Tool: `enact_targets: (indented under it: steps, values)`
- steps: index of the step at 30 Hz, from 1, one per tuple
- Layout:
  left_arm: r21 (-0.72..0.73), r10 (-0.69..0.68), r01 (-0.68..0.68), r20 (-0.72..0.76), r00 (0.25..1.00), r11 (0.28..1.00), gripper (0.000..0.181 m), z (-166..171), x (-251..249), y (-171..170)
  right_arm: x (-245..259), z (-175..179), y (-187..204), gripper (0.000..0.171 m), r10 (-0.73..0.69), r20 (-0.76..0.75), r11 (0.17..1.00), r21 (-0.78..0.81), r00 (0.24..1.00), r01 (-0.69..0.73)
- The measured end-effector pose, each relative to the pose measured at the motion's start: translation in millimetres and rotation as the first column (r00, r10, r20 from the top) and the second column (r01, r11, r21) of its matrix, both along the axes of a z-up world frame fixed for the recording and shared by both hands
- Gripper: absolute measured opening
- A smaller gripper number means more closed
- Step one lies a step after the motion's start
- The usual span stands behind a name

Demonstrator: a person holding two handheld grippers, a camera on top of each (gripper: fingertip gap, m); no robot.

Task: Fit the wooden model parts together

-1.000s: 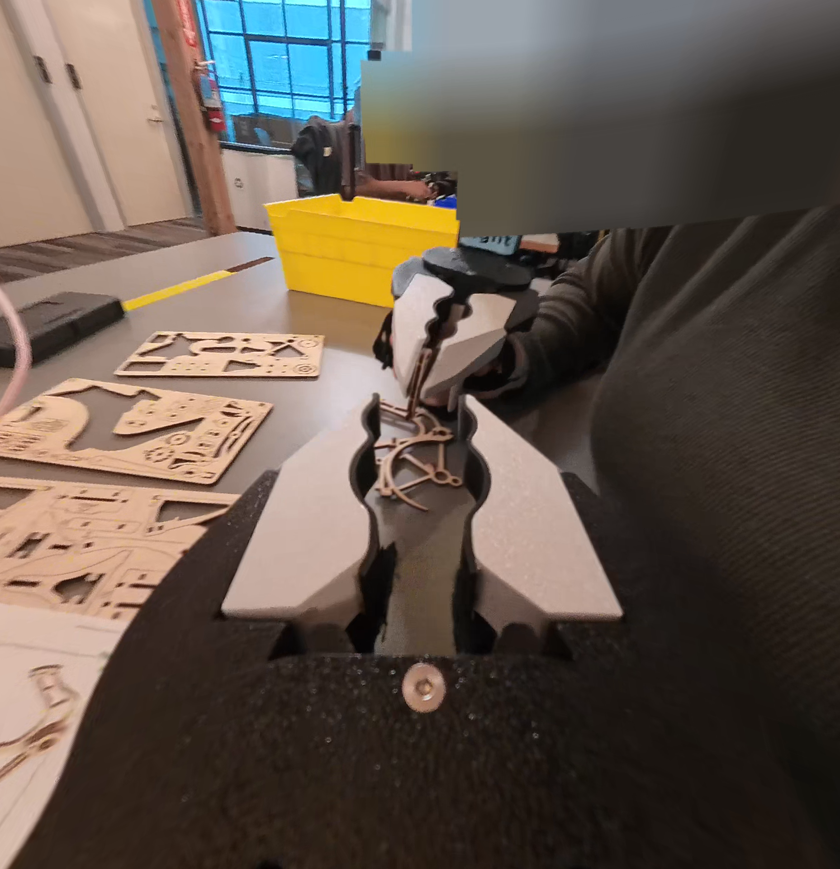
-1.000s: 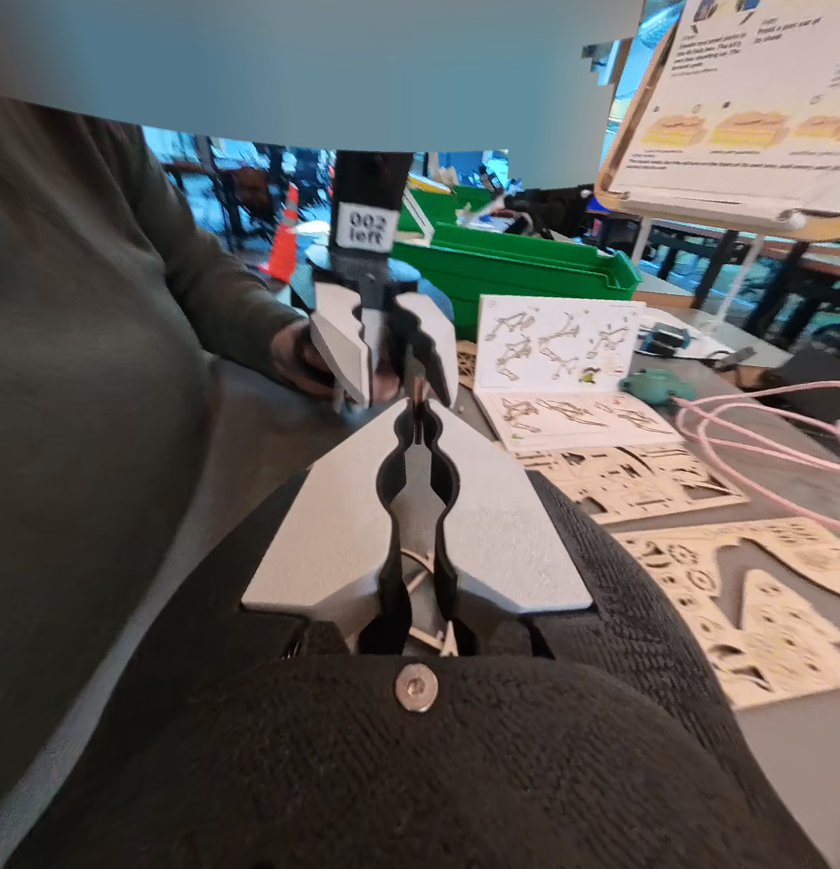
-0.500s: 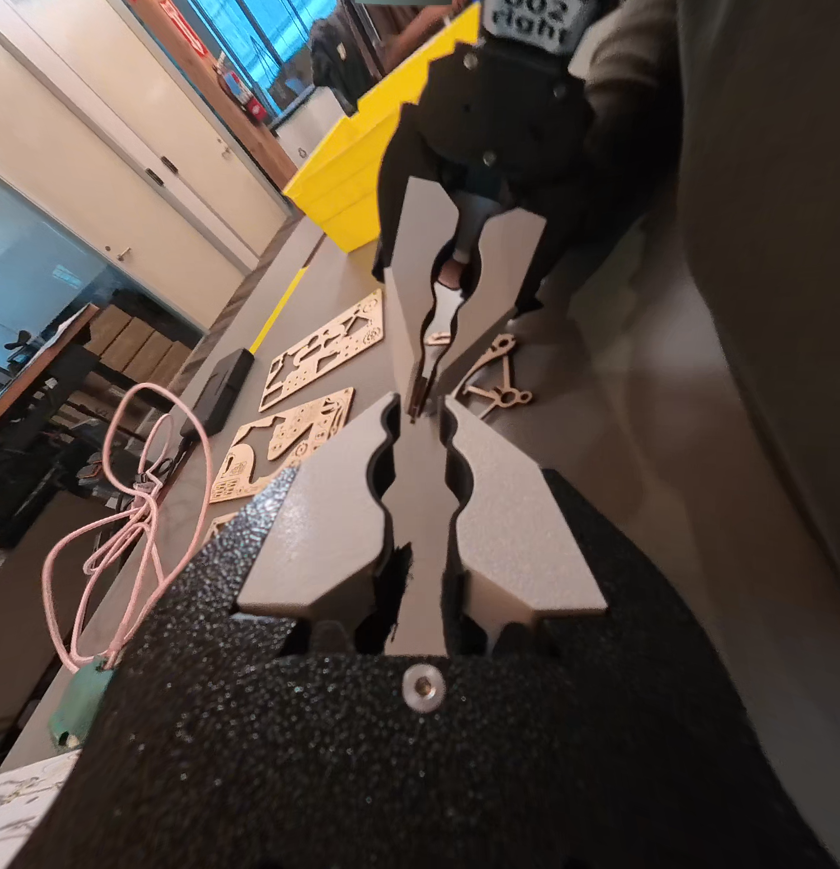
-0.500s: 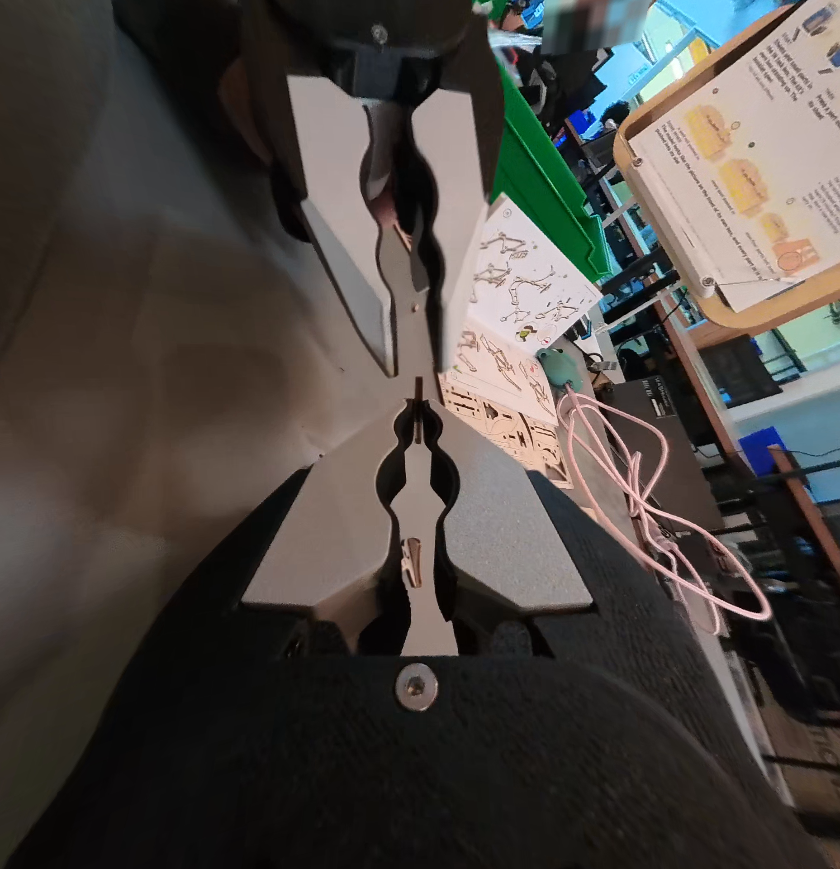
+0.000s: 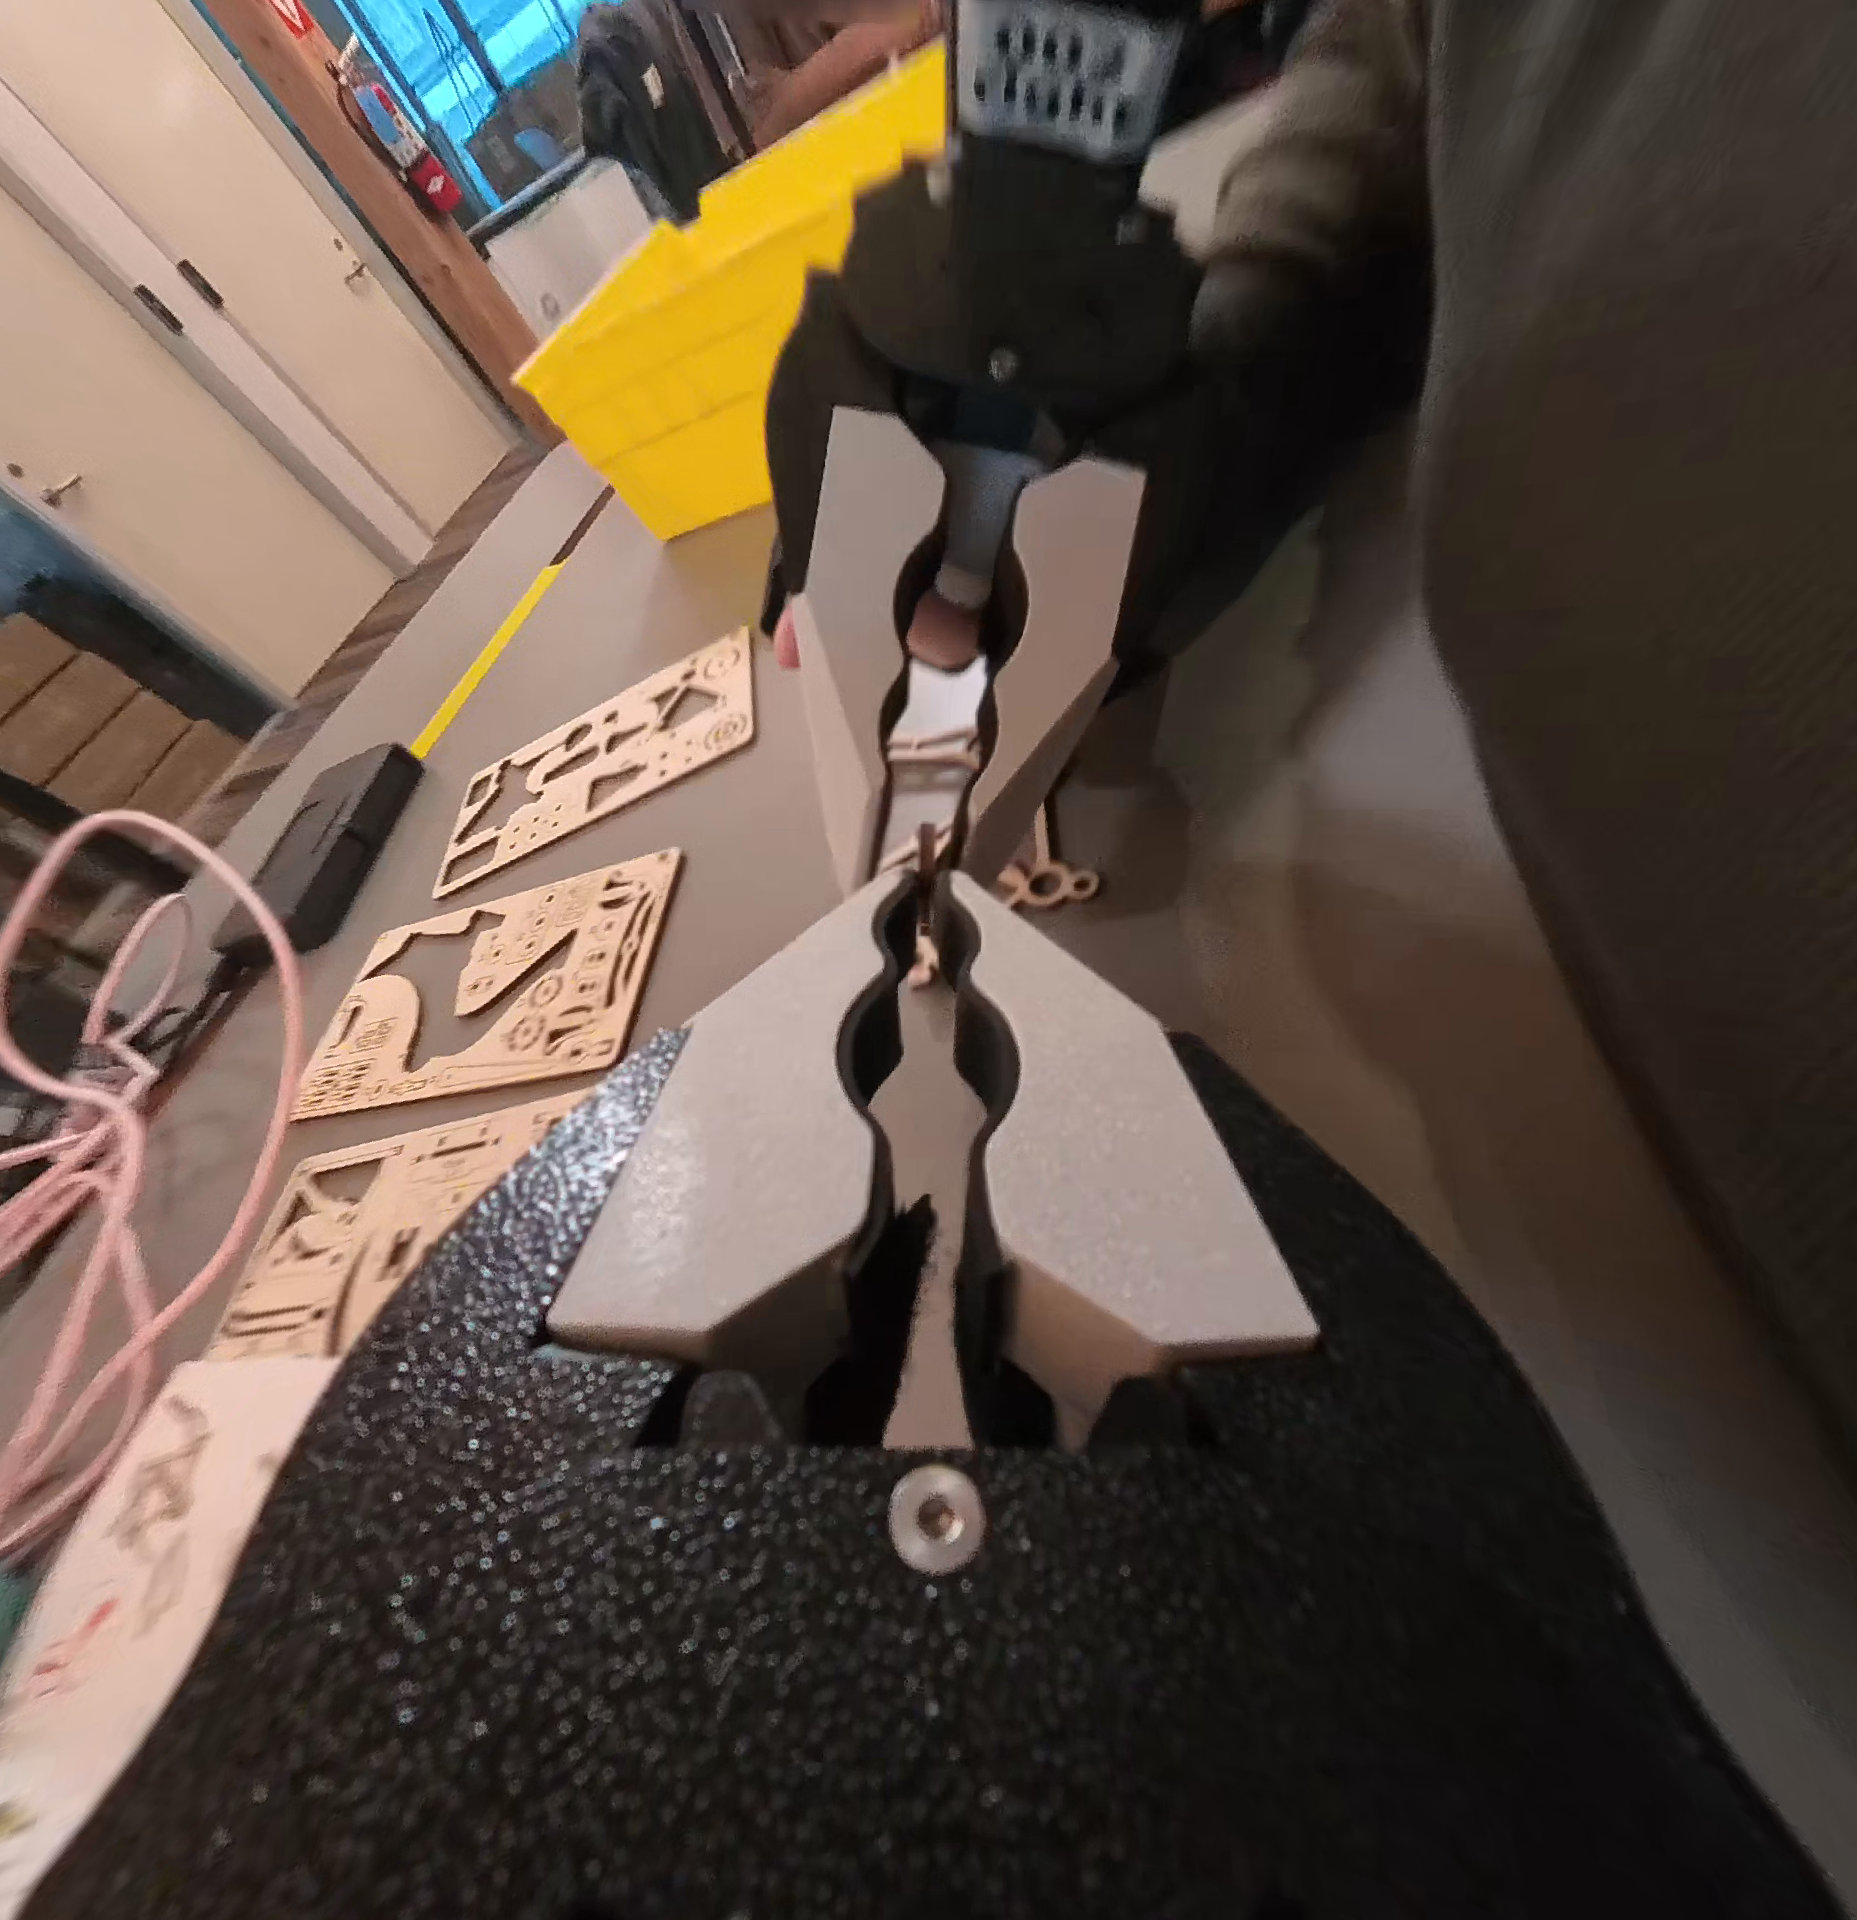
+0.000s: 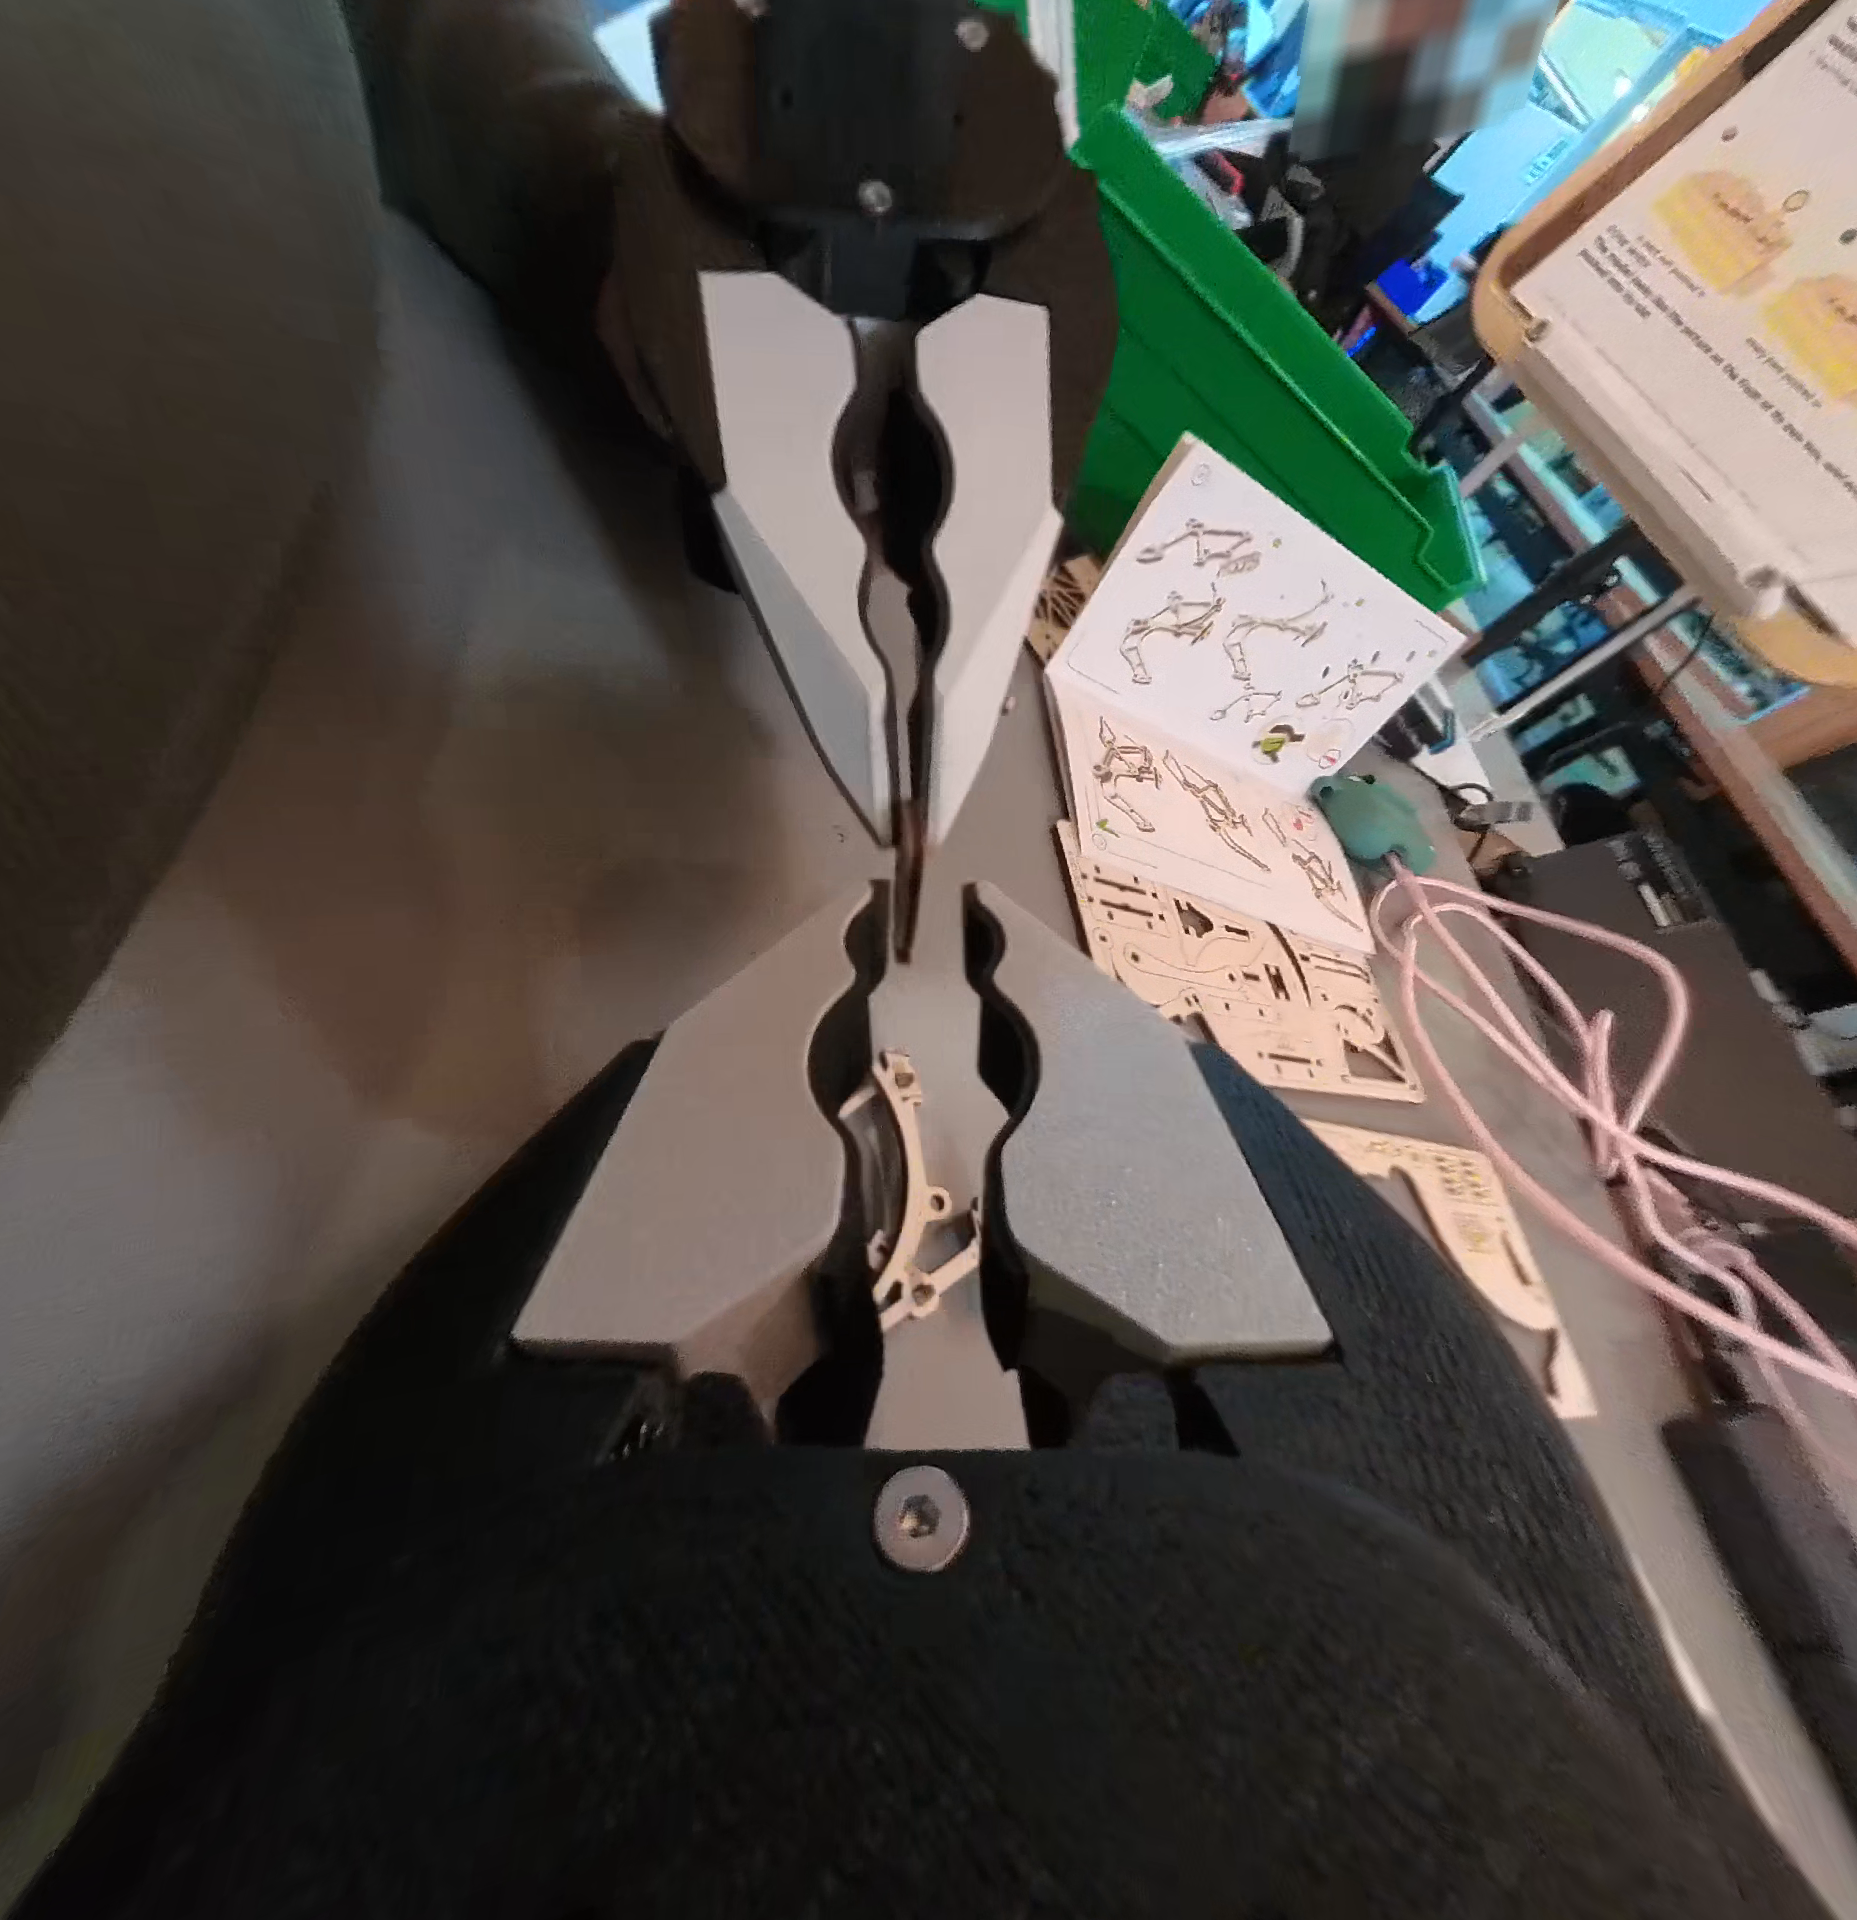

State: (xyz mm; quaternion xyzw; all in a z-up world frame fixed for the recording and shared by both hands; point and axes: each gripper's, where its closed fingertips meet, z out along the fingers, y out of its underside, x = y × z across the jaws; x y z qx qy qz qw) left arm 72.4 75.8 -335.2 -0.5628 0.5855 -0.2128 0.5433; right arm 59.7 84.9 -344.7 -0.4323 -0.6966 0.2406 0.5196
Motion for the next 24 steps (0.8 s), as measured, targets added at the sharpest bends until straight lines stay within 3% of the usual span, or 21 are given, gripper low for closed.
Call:
enact_targets:
  steps: [2,6,16,24]
  values:
    - [-0.099,-0.021,0.035,0.134,0.991,0.995,0.0,16,-1,-2,3,4,3,0.018,0.01,-0.035,0.996,-0.087,0.999,-0.013]
    - [-0.218,-0.011,0.089,0.335,0.942,0.972,0.0,38,-10,3,6,22,-3,0.012,0.061,-0.153,0.958,-0.27,0.986,-0.101]
    - [-0.26,-0.032,0.159,0.434,0.9,0.952,0.0,48,-9,-2,3,34,-13,0.003,0.077,-0.232,0.934,-0.324,0.97,-0.152]
    - [-0.298,-0.028,0.187,0.467,0.884,0.936,0.0,50,-10,-1,4,42,-8,0.011,0.042,-0.29,0.895,-0.415,0.956,-0.166]
